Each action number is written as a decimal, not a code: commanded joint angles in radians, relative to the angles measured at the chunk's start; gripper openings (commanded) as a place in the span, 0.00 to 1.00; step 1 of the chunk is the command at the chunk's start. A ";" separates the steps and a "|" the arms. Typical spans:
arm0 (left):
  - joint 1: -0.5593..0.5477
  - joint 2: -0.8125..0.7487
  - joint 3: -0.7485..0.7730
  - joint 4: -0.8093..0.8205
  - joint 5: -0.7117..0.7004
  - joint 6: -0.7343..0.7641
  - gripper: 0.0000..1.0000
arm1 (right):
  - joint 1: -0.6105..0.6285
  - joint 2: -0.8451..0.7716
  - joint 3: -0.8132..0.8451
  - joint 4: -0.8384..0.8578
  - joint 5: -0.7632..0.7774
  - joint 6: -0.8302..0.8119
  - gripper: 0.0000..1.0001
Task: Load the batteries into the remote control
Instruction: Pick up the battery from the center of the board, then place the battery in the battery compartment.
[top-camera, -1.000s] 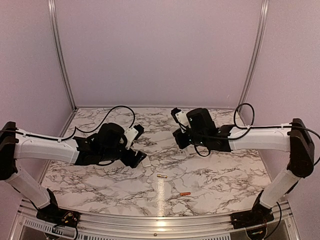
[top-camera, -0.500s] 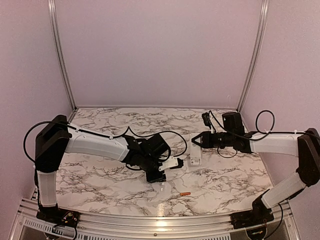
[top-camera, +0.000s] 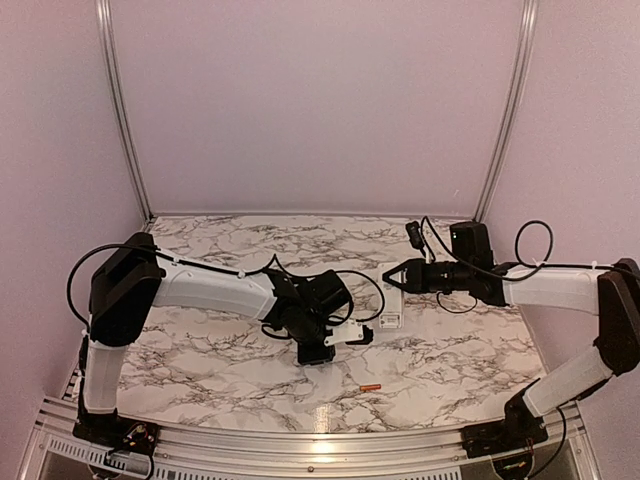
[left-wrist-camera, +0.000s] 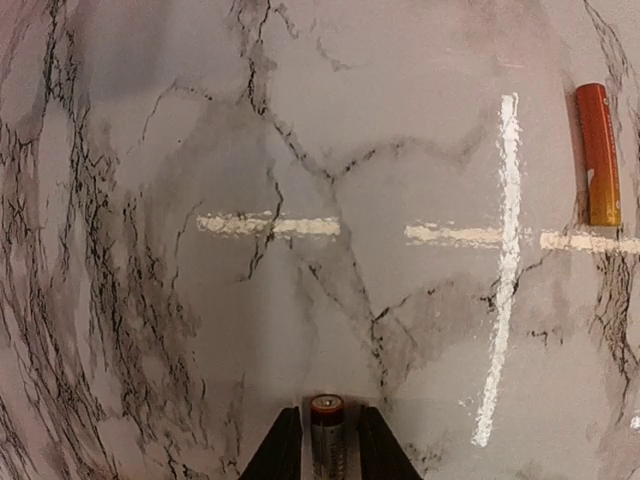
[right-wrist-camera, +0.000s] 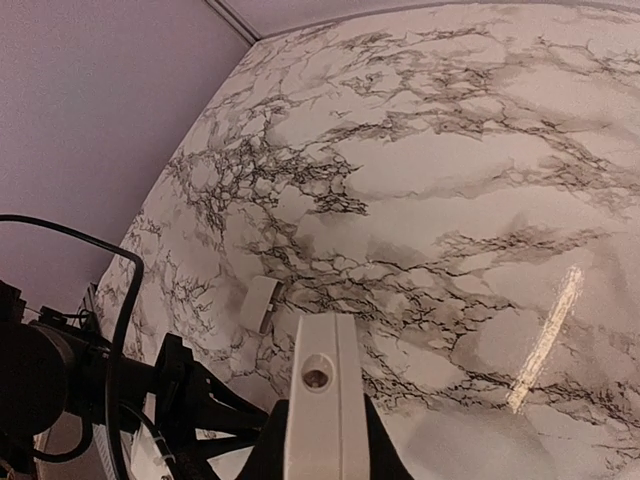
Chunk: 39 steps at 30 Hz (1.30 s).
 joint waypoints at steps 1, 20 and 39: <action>-0.002 0.029 0.007 -0.064 -0.019 0.005 0.14 | -0.012 0.002 0.009 0.035 -0.032 0.012 0.00; 0.019 -0.417 -0.371 0.570 0.117 -0.255 0.00 | 0.031 0.163 -0.038 0.348 -0.192 0.296 0.00; -0.047 -0.343 -0.344 0.764 0.158 -0.331 0.00 | 0.149 0.211 -0.026 0.543 -0.187 0.493 0.00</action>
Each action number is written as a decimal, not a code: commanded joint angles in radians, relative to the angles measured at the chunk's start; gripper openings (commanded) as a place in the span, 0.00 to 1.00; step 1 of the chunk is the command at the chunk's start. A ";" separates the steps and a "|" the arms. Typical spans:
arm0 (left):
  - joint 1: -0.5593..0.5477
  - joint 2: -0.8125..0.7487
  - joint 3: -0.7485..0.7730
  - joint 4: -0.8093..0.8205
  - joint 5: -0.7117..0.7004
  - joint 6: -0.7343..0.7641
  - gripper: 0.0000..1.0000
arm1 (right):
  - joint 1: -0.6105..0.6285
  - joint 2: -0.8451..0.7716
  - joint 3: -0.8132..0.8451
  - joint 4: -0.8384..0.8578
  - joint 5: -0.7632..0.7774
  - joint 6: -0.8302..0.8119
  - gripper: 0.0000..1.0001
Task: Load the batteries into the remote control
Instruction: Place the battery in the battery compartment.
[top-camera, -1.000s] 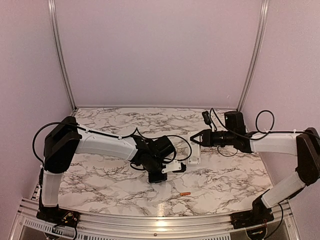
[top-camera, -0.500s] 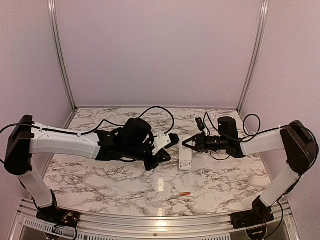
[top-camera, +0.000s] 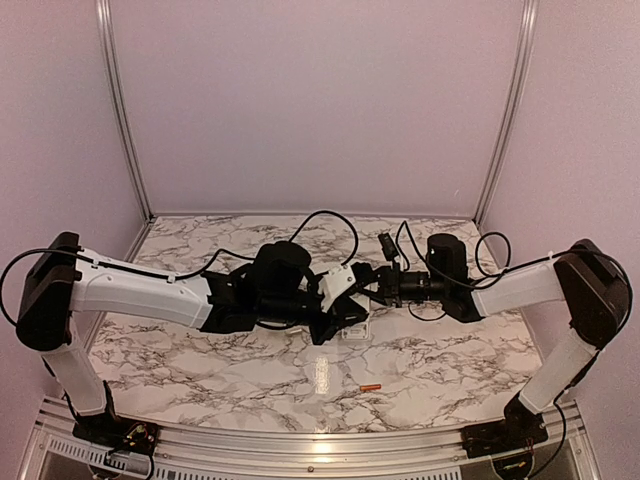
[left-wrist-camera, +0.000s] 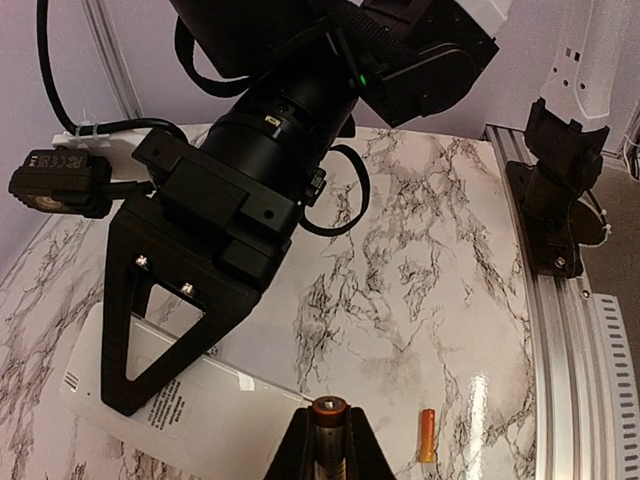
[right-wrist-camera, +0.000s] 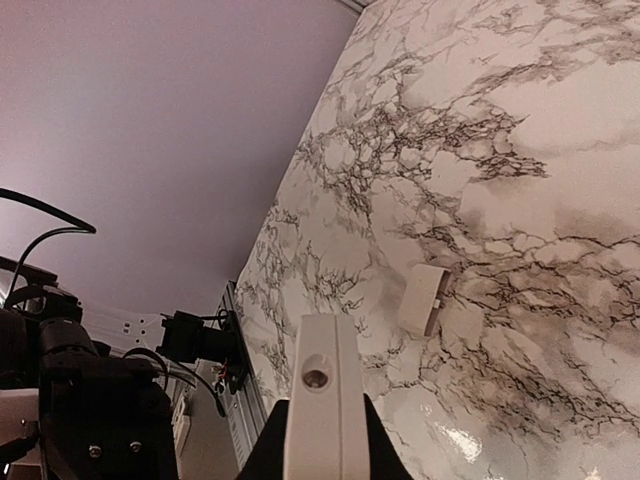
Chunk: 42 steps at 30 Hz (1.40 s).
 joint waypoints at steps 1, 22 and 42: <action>-0.014 0.040 0.017 0.040 0.010 -0.011 0.00 | 0.016 0.005 0.016 0.069 0.003 0.046 0.00; -0.016 0.071 -0.016 0.027 -0.049 0.096 0.01 | 0.033 -0.011 0.021 0.085 -0.029 0.073 0.00; -0.016 0.036 -0.081 0.013 -0.096 0.162 0.18 | 0.033 -0.014 0.017 0.143 -0.049 0.125 0.00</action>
